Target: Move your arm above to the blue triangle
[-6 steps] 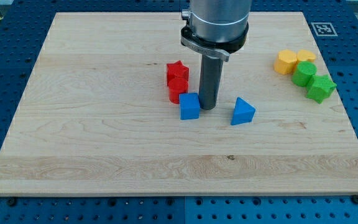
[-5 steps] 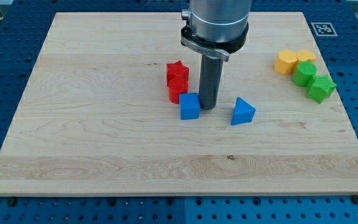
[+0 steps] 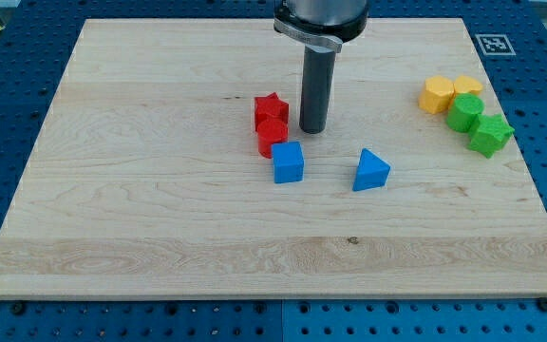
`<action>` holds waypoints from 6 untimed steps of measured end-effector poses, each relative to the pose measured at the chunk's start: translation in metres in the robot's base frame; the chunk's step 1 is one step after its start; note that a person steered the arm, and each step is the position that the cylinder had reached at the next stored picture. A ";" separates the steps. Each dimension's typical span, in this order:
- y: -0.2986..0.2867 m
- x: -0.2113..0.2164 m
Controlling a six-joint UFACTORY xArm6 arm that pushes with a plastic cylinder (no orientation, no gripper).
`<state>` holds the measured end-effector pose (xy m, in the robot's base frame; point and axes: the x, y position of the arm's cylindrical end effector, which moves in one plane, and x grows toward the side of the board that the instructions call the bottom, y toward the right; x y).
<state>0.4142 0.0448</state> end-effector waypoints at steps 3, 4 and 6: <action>0.018 0.001; 0.024 0.001; 0.031 0.001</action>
